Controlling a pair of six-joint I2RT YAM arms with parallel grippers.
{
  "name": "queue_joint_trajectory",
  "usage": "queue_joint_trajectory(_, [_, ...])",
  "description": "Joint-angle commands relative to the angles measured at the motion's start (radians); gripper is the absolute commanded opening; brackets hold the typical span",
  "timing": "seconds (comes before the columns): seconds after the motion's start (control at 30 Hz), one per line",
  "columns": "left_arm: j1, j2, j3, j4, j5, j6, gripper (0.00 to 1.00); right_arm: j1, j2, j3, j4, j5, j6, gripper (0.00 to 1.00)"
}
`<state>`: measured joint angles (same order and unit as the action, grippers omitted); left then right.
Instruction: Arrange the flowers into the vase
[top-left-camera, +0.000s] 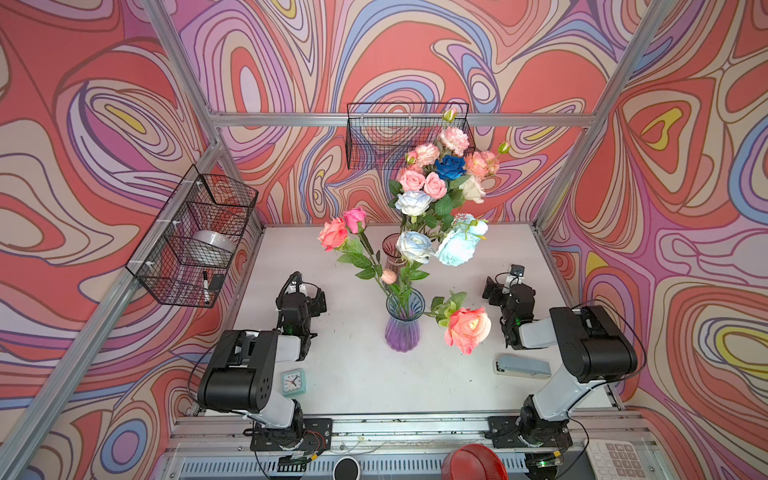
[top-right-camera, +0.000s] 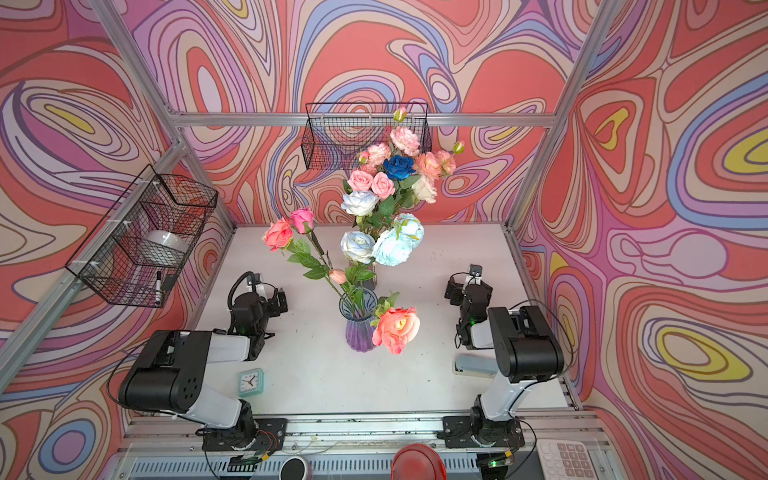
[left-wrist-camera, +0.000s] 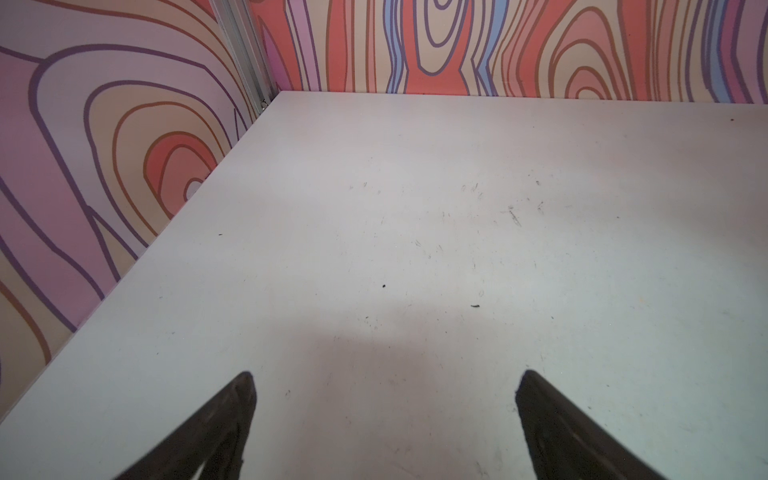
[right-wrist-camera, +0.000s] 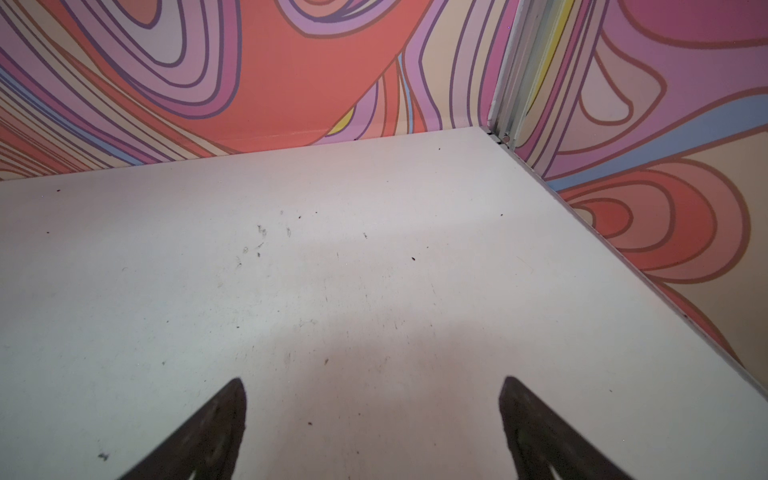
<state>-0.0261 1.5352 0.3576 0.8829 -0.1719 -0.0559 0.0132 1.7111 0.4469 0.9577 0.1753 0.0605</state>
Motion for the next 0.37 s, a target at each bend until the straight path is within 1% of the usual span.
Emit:
queue_joint_trajectory(0.0, [0.002,0.006,0.006,0.03,0.005,0.01,1.0,-0.005,0.001,0.015,0.017,-0.004,-0.009,0.98])
queue_joint_trajectory(0.33, [0.002,0.006,0.006,0.03,0.005,0.011,1.0,-0.005,-0.001,0.01,0.022,-0.005,-0.01,0.98])
